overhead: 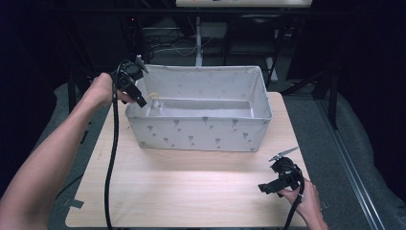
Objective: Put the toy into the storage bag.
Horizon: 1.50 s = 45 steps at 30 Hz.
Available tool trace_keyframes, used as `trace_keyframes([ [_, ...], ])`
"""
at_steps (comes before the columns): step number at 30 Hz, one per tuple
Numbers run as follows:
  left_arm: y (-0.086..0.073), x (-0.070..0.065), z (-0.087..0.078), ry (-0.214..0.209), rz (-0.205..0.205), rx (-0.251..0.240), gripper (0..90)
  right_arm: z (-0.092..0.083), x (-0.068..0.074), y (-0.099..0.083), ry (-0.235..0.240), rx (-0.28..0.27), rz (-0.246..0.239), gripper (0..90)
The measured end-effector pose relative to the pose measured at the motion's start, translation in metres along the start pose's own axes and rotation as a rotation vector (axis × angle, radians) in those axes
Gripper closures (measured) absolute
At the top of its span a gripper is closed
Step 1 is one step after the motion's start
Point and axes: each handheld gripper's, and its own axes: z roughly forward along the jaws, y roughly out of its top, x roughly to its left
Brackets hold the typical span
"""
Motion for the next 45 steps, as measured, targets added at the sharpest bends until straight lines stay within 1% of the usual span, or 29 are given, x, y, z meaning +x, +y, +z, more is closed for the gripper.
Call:
trace_keyframes([
  [3, -0.003, -0.002, -0.012, 0.009, -0.004, -0.033, 29.4, 0.000, 0.000, 0.000, 0.001, 0.001, -0.002, 0.5],
  [6, -0.007, -0.003, -0.023, 0.019, -0.001, -0.054, 23.2, 0.000, 0.000, 0.000, 0.002, -0.003, 0.002, 0.5],
  [8, -0.011, -0.006, -0.030, 0.023, -0.007, -0.075, 19.4, 0.000, 0.000, 0.000, -0.001, 0.002, -0.006, 0.5],
  [11, -0.017, -0.009, -0.040, 0.028, -0.008, -0.103, 16.2, 0.000, 0.000, 0.000, -0.002, 0.001, -0.001, 0.5],
  [16, -0.030, -0.018, -0.052, 0.027, -0.006, -0.136, 12.7, 0.000, 0.000, 0.000, 0.000, 0.001, -0.004, 0.5],
  [18, -0.037, -0.022, -0.056, 0.031, -0.007, -0.146, 11.0, 0.000, 0.000, 0.000, -0.001, -0.002, -0.002, 0.5],
  [19, -0.040, -0.024, -0.057, 0.028, -0.007, -0.149, 10.1, -0.001, 0.000, 0.000, -0.014, 0.007, -0.011, 0.5],
  [22, -0.052, -0.029, -0.060, 0.025, -0.006, -0.162, 7.5, -0.001, 0.000, 0.000, -0.011, 0.009, -0.008, 0.5],
  [23, -0.059, -0.032, -0.061, 0.026, -0.008, -0.171, 7.2, -0.001, 0.000, 0.000, -0.011, 0.011, -0.008, 0.5],
  [27, -0.075, -0.040, -0.061, 0.030, -0.001, -0.182, 5.3, -0.001, 0.000, 0.000, -0.009, 0.005, -0.006, 0.6],
  [28, -0.079, -0.043, -0.061, 0.031, -0.001, -0.183, 5.2, -0.001, 0.000, 0.000, 0.001, 0.002, -0.002, 0.6],
  [30, -0.088, -0.047, -0.059, 0.031, 0.003, -0.184, 4.7, -0.001, 0.000, 0.000, -0.010, 0.014, -0.011, 0.6],
  [34, -0.107, -0.054, -0.050, 0.035, 0.001, -0.176, 3.8, -0.002, 0.000, 0.000, -0.015, 0.020, -0.015, 0.6],
  [35, -0.110, -0.055, -0.048, 0.032, -0.001, -0.180, 3.6, -0.001, 0.001, 0.000, -0.010, 0.010, -0.005, 0.6],
  [37, -0.119, -0.057, -0.043, 0.027, -0.009, -0.180, 3.4, -0.001, 0.000, 0.000, -0.012, 0.014, -0.004, 0.6],
  [41, -0.137, -0.061, -0.032, 0.038, -0.025, -0.172, 1.7, -0.001, 0.001, 0.000, -0.012, 0.012, -0.006, 0.6],
  [42, -0.141, -0.062, -0.029, 0.045, -0.030, -0.172, 1.1, -0.001, 0.000, 0.000, -0.015, 0.020, -0.015, 0.6],
  [44, -0.149, -0.065, -0.024, 0.045, -0.042, -0.178, 0.4, -0.001, 0.001, 0.000, -0.013, 0.011, -0.007, 0.6],
  [45, -0.154, -0.066, -0.021, 0.045, -0.049, -0.183, 0.3, -0.001, 0.000, 0.000, -0.016, 0.021, -0.016, 0.6],
])
